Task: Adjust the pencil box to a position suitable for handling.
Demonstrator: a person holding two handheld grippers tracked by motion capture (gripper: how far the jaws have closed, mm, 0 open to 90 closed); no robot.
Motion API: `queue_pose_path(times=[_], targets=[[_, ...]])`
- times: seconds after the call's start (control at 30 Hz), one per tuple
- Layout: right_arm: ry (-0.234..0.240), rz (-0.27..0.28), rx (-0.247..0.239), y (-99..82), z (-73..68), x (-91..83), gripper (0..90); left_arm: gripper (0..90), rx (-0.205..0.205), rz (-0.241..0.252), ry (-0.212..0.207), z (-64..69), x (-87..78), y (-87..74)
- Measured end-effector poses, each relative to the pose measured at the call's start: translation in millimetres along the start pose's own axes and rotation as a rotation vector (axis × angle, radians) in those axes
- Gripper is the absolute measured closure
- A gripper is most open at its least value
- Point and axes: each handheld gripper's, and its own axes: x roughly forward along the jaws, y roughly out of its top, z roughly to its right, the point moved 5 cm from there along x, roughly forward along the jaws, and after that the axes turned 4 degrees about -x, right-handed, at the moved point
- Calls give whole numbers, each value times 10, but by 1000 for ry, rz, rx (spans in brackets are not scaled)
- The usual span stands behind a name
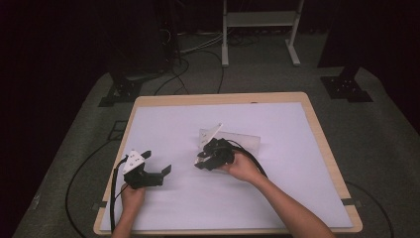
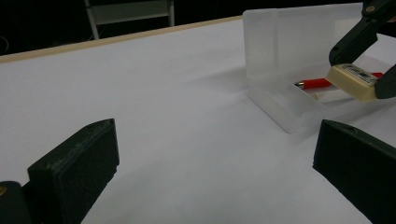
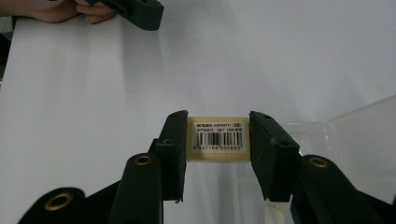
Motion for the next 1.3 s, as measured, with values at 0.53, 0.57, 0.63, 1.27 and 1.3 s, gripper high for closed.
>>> queue_pose_path(times=[0.53,0.57,0.63,1.27,1.3], targets=[[-23,-4,33,-25,155,66,579,0,0,0,0,0,1,1],[-23,-4,36,-31,164,70,579,0,0,0,0,0,1,0],[-26,-8,42,-48,189,80,579,0,0,1,0,0,1,0],[-39,-23,87,-148,325,193,579,0,-4,1,1,1,2,0],[-40,-23,88,-150,329,195,578,0,-4,1,1,0,2,0]])
